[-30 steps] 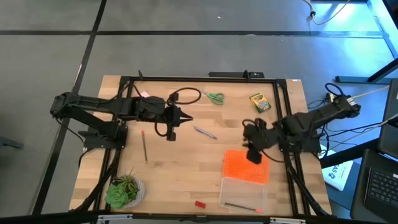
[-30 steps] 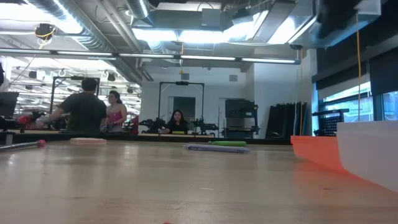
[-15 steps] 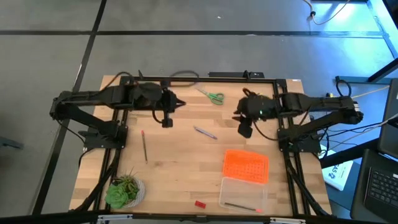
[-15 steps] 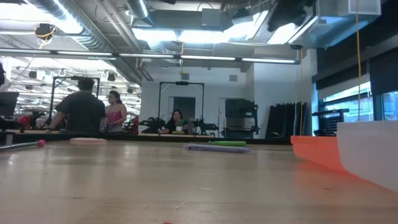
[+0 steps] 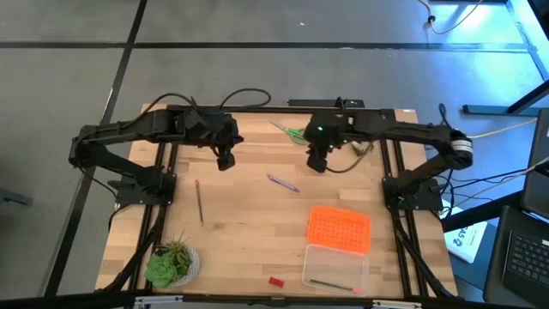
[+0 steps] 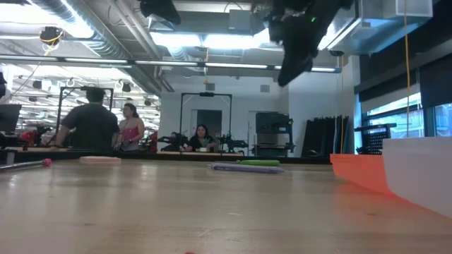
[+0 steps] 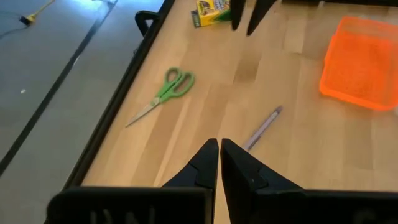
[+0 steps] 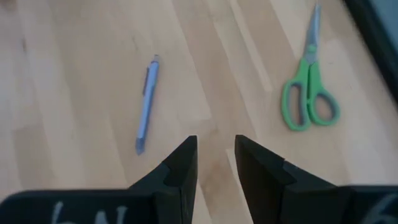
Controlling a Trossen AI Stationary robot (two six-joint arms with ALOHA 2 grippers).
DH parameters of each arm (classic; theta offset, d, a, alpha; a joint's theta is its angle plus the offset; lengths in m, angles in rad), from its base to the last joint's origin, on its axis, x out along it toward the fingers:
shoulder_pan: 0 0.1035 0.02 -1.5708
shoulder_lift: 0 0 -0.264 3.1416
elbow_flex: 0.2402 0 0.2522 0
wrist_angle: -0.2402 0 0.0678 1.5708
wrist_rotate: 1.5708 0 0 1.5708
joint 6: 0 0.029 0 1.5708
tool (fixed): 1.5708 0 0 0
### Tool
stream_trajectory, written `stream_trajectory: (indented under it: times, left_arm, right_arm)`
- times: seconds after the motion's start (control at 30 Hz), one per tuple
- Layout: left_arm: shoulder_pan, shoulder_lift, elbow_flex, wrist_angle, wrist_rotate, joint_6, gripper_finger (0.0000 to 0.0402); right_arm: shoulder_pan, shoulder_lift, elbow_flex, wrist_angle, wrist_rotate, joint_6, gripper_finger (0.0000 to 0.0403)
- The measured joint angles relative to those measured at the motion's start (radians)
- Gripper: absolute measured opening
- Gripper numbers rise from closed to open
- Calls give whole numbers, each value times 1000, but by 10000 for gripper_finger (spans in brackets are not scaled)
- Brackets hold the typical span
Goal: Pack school essentials
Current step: Put the green scissors into the orange supply box
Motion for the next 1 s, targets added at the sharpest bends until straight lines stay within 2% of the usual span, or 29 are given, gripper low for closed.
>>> stream_trajectory:
  times: [0.33, 0.7, 0.87, 1.0]
  left_arm:
    - [33, 0, 0, 0, 18, 1, 14]
    - [77, 0, 0, 6, 18, 6, 14]
    - [101, 0, 0, 10, 14, 6, 14]
    - [115, 1, 0, 10, 12, 6, 14]
  right_arm:
    - [-81, 122, 0, 110, -74, -110, 110]
    - [-91, 142, -9, 110, -78, -284, 110]
    - [-123, 189, -19, 124, -77, -375, 110]
    - [-158, 254, -19, 156, -76, -388, 110]
